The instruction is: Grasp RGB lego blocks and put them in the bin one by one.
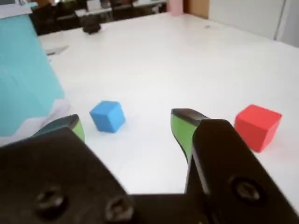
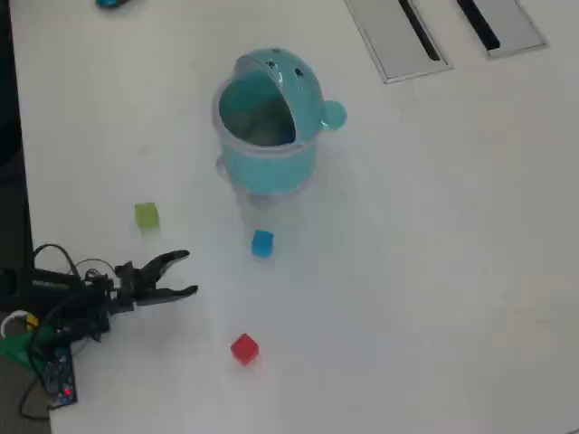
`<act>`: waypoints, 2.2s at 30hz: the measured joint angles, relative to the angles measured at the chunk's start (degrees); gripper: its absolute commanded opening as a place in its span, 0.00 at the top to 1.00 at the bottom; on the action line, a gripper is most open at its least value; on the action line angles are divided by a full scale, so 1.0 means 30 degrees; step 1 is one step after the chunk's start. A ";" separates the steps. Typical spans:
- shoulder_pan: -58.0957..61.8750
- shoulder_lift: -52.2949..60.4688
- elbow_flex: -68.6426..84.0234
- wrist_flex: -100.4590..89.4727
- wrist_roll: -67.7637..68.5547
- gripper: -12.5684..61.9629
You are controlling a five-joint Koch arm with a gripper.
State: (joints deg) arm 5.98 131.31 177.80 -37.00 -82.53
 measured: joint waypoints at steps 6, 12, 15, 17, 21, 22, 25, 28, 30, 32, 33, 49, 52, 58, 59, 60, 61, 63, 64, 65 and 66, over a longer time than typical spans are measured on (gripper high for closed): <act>0.1670 0.0000 -0.0059 -0.0029 -0.0645 0.38; 0.3164 -0.0029 -0.0352 0.0000 -0.1992 0.38; 0.3662 -0.0117 -0.0352 0.0059 -0.2256 0.38; 0.3809 -0.0439 -0.0527 0.0352 -0.2256 0.38; 0.4102 -0.1787 -0.0820 0.0410 -0.2314 0.38; 0.4189 -0.2021 -0.0967 0.0410 -0.2549 0.38; 0.4453 -0.2812 -0.1377 0.0410 -0.3105 0.38; 0.4775 -0.3721 -0.2168 0.0410 -0.3135 0.38; 0.5039 -0.4395 -0.2988 0.0410 -0.3076 0.38; 0.5391 -0.4863 -0.3457 0.0410 -0.3047 0.37; 0.5508 -0.5186 -0.3604 0.0410 -0.3076 0.37; 0.8086 -0.8818 -0.6357 -0.0645 -0.3047 0.39; 0.8672 -0.8848 -0.6445 -0.0645 -0.3047 0.39; 0.8936 -0.8848 -0.6592 0.0703 -0.3252 0.39; 0.8965 -0.8818 -0.7002 0.1465 -0.3486 0.38; 0.8965 -0.8643 -0.7617 0.2607 -0.3838 0.38; 0.8965 -0.8262 -0.8262 0.4102 -0.4248 0.39; 0.8936 -0.7412 -0.9492 0.7529 -0.4805 0.39; 0.8818 -0.7090 -0.9902 0.8965 -0.4922 0.39; 0.8613 -0.6855 -1.0166 0.9961 -0.4951 0.39; 0.8467 -0.6680 -1.0283 1.0605 -0.4951 0.39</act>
State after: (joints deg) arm 31.38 111.27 146.95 -5.19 -97.38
